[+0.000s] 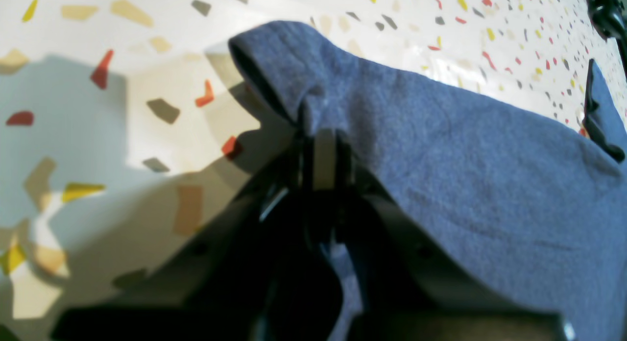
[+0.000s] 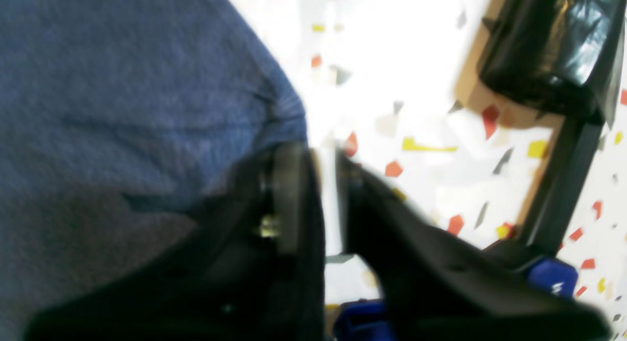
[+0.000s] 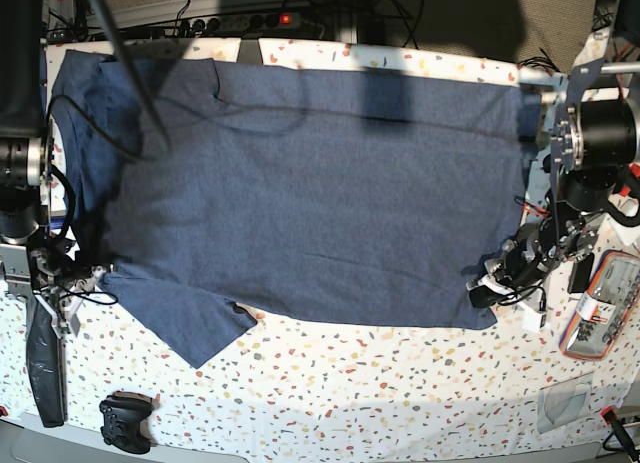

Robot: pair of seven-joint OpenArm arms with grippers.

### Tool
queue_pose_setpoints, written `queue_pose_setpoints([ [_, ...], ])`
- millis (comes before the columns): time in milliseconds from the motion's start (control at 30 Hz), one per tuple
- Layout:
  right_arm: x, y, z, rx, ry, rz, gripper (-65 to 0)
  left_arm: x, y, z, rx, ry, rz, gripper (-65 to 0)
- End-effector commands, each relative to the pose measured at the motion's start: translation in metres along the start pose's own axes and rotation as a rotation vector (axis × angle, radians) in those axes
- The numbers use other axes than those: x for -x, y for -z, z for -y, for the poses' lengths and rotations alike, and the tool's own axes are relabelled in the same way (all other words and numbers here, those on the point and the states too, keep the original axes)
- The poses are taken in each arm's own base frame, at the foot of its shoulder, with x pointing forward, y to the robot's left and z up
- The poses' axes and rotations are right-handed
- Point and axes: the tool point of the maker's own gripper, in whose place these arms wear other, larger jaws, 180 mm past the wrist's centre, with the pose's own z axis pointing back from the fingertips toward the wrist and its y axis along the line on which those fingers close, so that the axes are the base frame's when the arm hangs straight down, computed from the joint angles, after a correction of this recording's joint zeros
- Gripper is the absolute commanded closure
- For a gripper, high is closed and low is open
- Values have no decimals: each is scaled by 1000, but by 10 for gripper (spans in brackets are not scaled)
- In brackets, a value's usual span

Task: Fold the T-shirt properly
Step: 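Grasp the hem corners with both grippers and lift the hem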

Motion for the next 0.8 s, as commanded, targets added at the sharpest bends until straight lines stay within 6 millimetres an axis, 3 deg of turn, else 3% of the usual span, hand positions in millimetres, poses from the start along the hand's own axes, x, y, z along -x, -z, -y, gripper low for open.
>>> queue_pose_setpoints([
  [0,-32,-13,17,23,13,88,-244,-16,3,5,6,20,18,0],
  [100,-37,-15,23,33,15,136,-339,-15,5,9,12,21,14,0],
  [333,-35,-13,19,27,14,124,-338,-16,5,9,13,21,17,0],
  [600,-28,-2,-5,0,4,115,-297,-16,5,9,13,22,17,0],
  [767,-13,4,4,66,17,123,-297,-14,5,9,12,22,4,0],
])
